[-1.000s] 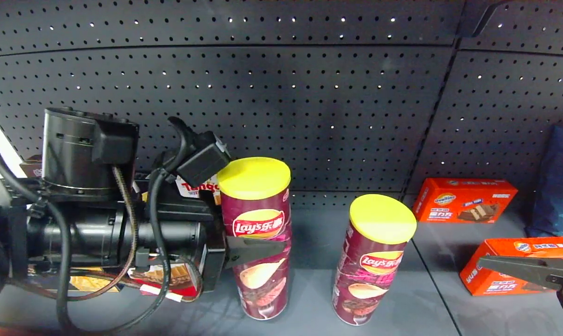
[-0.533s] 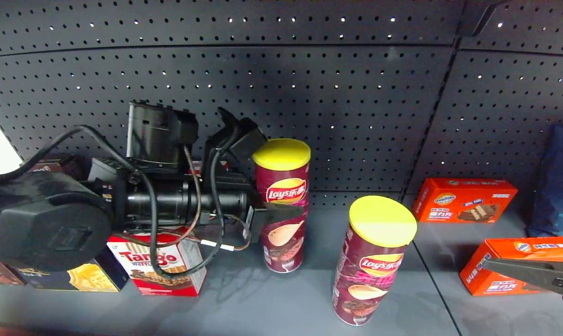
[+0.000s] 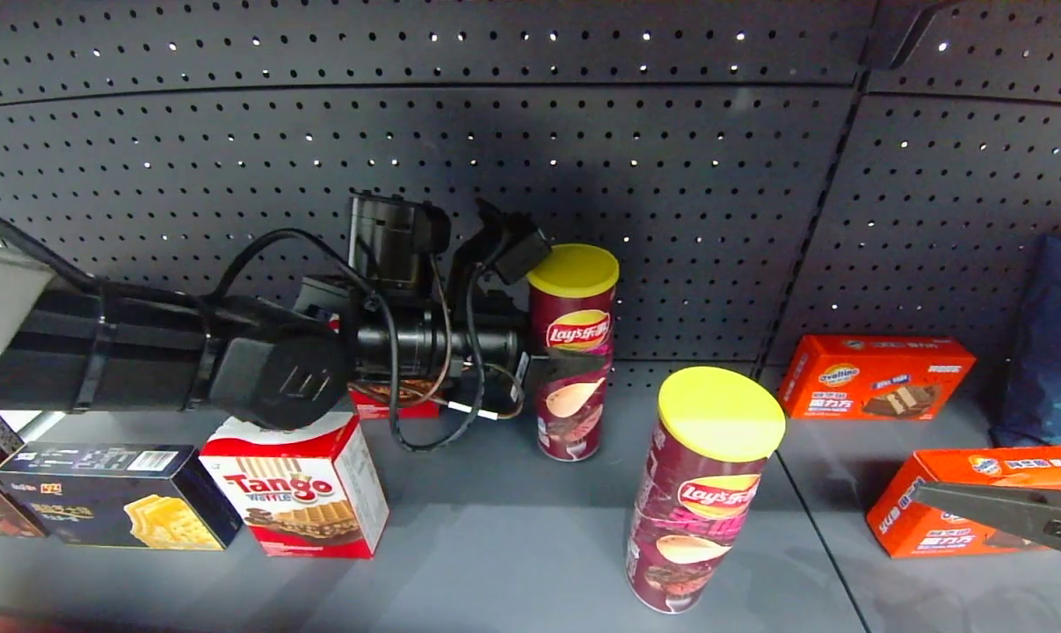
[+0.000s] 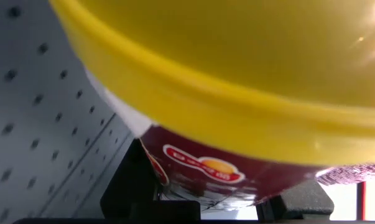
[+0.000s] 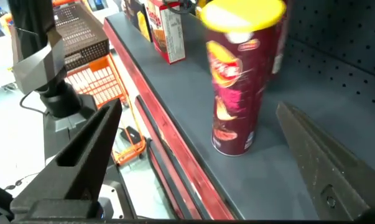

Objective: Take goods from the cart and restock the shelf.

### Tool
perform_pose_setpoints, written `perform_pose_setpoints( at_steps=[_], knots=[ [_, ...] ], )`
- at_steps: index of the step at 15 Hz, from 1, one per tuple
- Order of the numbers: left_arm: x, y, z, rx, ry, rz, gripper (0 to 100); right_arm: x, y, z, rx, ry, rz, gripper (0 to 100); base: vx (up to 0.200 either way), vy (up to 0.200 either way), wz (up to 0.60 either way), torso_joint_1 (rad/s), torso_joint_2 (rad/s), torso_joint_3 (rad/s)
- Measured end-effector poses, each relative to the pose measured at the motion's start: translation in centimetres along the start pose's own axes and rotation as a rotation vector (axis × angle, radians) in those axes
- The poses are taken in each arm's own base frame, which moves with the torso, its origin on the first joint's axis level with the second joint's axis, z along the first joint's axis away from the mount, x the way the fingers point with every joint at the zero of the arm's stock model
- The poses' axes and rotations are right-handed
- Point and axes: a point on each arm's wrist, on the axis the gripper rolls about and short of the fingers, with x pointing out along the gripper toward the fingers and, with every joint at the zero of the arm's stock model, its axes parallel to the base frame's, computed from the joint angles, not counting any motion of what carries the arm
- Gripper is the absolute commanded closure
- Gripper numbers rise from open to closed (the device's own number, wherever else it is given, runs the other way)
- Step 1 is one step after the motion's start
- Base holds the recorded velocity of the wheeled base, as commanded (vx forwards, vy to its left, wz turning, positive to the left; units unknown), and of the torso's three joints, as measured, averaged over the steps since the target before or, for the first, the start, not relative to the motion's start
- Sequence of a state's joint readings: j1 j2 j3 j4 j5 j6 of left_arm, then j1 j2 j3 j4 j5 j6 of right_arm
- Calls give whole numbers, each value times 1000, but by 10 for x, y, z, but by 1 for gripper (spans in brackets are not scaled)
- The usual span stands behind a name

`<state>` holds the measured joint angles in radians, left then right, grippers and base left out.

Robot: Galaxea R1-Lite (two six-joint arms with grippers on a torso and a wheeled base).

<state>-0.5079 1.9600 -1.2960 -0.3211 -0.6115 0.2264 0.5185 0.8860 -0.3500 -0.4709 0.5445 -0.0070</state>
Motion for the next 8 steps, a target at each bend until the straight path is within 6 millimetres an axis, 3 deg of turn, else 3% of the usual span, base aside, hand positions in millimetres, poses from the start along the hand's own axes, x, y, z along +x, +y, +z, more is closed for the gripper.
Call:
perform_pose_setpoints(
  at_steps=[8],
  knots=[
    [31, 27, -7, 39, -27, -59, 100, 0, 0, -1, 3, 2, 2, 0, 0, 0, 0, 0, 0, 0]
  ],
)
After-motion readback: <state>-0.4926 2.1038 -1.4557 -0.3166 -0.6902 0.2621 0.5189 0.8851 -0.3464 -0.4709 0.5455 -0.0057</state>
